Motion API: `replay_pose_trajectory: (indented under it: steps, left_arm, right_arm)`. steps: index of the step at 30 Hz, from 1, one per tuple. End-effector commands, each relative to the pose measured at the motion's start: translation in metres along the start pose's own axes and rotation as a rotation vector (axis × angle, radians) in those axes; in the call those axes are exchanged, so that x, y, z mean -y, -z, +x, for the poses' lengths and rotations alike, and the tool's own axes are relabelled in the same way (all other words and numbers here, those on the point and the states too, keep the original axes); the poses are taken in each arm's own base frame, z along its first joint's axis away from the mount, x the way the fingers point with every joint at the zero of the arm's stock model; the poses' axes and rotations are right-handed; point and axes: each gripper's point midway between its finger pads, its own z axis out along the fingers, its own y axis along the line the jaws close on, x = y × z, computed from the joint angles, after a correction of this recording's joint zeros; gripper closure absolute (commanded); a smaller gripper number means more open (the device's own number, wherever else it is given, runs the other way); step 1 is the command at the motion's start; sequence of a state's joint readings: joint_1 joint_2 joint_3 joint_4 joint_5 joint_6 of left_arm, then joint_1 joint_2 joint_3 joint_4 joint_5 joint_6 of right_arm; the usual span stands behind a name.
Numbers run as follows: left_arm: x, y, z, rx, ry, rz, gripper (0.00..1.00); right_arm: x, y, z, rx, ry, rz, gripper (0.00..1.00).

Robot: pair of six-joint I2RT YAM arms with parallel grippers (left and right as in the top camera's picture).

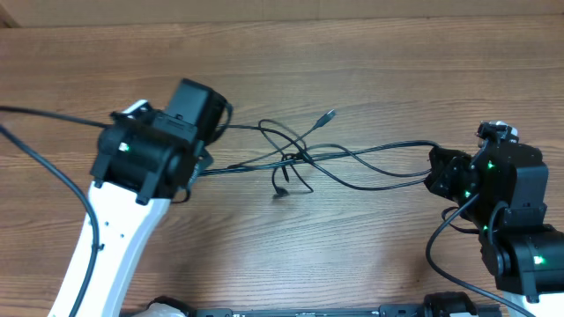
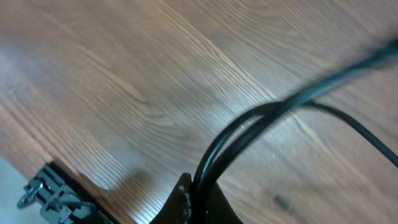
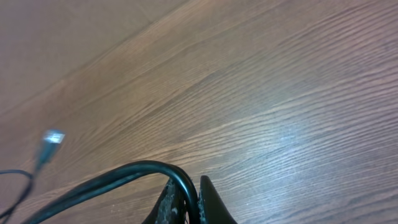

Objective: Untangle cables

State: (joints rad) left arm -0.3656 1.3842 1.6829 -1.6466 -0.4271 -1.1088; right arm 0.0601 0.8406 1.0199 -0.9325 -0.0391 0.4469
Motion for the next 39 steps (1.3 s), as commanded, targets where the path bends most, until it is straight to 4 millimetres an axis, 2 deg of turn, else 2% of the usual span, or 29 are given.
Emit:
replay_pose_trajectory:
  steps: [1,4,7,12,14,16,21,23,25,29,31,34,37,39]
  left_arm:
    - [-0.048,0.0,-0.047,0.174,0.145,-0.159,0.96]
    - [-0.054,-0.005,-0.048,0.141,0.166,-0.174,0.96]
    - [-0.067,-0.007,-0.055,0.153,0.197,-0.211,0.96]
    - [-0.092,-0.011,-0.066,0.158,0.248,-0.284,0.96]
    - [-0.099,-0.014,-0.067,0.14,0.296,-0.291,0.96]
    - [-0.1,-0.017,-0.066,0.11,0.357,-0.276,0.96]
    - [-0.079,-0.026,-0.064,0.043,0.416,-0.157,0.96]
    - [-0.068,-0.027,-0.066,0.027,0.397,-0.108,0.96]
    - [-0.06,-0.028,-0.065,0.008,0.37,-0.069,0.96]
    - [-0.049,-0.03,-0.06,-0.037,0.3,-0.02,0.96]
    - [-0.043,-0.03,-0.054,-0.077,0.236,0.013,0.93]
    - [-0.032,-0.032,-0.043,-0.14,0.163,0.068,0.92]
    - [-0.004,-0.031,-0.031,-0.212,0.017,0.211,0.91]
    - [0.022,-0.026,-0.023,-0.241,-0.119,0.35,0.84]
  right_arm:
    - [0.032,0.008,-0.024,0.119,-0.075,0.159,0.96]
    - [0.02,0.006,-0.022,0.1,-0.073,0.092,0.96]
    - [0.033,0.017,-0.044,0.198,-0.088,0.17,0.96]
    - [0.047,0.055,-0.083,0.337,-0.154,0.233,0.96]
    - [0.048,0.064,-0.09,0.357,-0.172,0.225,0.96]
    - [0.048,0.063,-0.088,0.338,-0.183,0.21,0.96]
    - [0.037,0.042,-0.056,0.149,-0.192,0.129,0.96]
    - [0.028,0.031,-0.041,0.049,-0.202,0.079,0.84]
    - [0.022,0.021,-0.028,-0.041,-0.213,0.039,0.65]
    - [0.006,0.004,-0.009,-0.199,-0.125,-0.064,0.32]
    - [0.002,-0.003,-0.003,-0.25,-0.121,-0.095,0.24]
    - [-0.003,-0.01,0.006,-0.321,-0.14,-0.135,0.22]
    - [-0.01,-0.011,0.01,-0.349,-0.097,-0.184,0.22]
    - [-0.01,-0.009,0.01,-0.349,-0.095,-0.183,0.21]
